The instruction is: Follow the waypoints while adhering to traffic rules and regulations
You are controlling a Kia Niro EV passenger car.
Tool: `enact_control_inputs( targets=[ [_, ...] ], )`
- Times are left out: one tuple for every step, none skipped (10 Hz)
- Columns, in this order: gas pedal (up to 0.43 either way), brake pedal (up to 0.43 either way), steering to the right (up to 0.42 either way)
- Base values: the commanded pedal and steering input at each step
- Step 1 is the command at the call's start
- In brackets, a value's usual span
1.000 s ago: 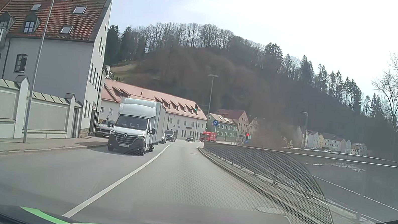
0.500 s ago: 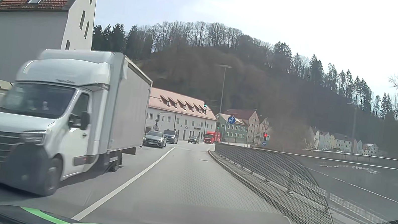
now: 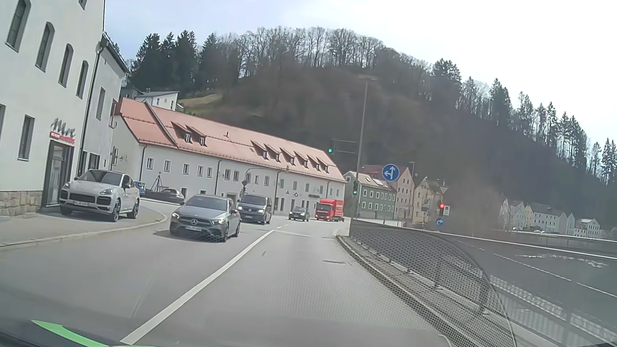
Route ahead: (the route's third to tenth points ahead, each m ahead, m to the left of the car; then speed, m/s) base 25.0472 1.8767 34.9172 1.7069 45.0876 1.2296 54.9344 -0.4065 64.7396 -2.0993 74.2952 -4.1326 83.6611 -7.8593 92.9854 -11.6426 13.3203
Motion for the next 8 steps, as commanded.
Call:
enact_control_inputs(
  targets=[
    [0.059,0.000,-0.004],
    [0.059,0.000,0.001],
    [0.059,0.000,0.002],
    [0.059,0.000,0.002],
    [0.059,0.000,0.002],
    [0.059,0.000,0.002],
    [0.059,0.000,0.002],
    [0.059,0.000,0.002]
  ],
)
